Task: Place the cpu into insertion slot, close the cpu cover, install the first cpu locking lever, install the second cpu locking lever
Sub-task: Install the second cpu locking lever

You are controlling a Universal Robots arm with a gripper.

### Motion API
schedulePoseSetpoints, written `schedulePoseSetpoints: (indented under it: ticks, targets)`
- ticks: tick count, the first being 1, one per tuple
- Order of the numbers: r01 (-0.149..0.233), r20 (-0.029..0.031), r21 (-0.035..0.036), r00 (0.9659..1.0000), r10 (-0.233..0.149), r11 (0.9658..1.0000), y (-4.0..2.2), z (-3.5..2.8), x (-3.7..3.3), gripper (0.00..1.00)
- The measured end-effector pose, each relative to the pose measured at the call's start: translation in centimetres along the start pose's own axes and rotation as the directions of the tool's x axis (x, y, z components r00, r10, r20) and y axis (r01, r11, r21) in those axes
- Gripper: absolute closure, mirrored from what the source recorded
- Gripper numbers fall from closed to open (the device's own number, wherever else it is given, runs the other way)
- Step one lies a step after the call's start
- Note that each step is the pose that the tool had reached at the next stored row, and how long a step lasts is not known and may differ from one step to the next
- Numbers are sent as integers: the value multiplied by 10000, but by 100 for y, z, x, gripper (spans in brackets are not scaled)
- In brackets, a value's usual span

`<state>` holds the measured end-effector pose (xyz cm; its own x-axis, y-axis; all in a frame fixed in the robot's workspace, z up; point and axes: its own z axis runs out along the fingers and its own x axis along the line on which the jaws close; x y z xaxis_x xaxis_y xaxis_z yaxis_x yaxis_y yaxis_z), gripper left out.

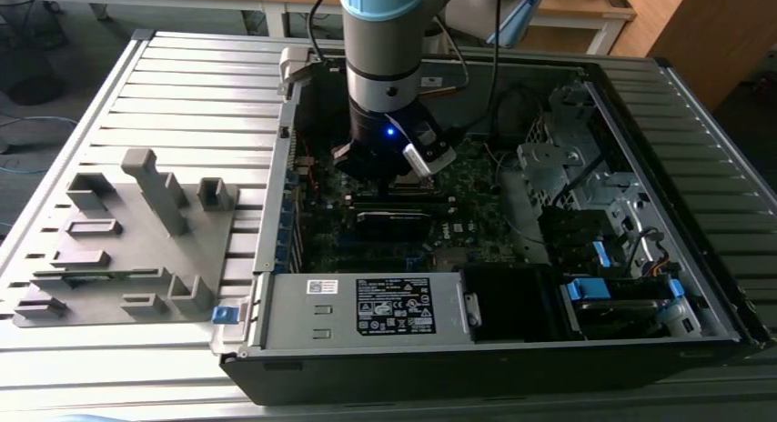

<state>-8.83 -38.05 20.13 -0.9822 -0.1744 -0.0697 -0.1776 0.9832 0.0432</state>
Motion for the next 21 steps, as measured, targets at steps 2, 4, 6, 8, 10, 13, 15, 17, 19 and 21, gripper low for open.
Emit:
schedulePoseSetpoints:
  ticks: [2,4,6,8,10,13,15,17,19,21]
  targets:
    - [10,0,0,10000,-10,10000,0,0,0,89]
    - [20,-1,-2,10000,-20,10000,0,0,0,89]
    - [30,-1,-2,10000,-30,10000,0,0,0,89]
    - [39,-1,-3,10000,-39,10000,0,0,0,89]
    - [49,-2,-4,10000,-49,10000,0,0,0,89]
    - [64,-3,-4,10000,-64,10000,0,0,0,89]
    - [73,-3,-5,10000,-73,10000,0,0,1,89]
    - [83,-3,-6,10000,-83,10000,0,0,1,89]
    - [93,-3,-7,10000,-93,10000,0,0,1,89]
    - [103,-4,-7,9999,-103,9999,0,0,1,89]
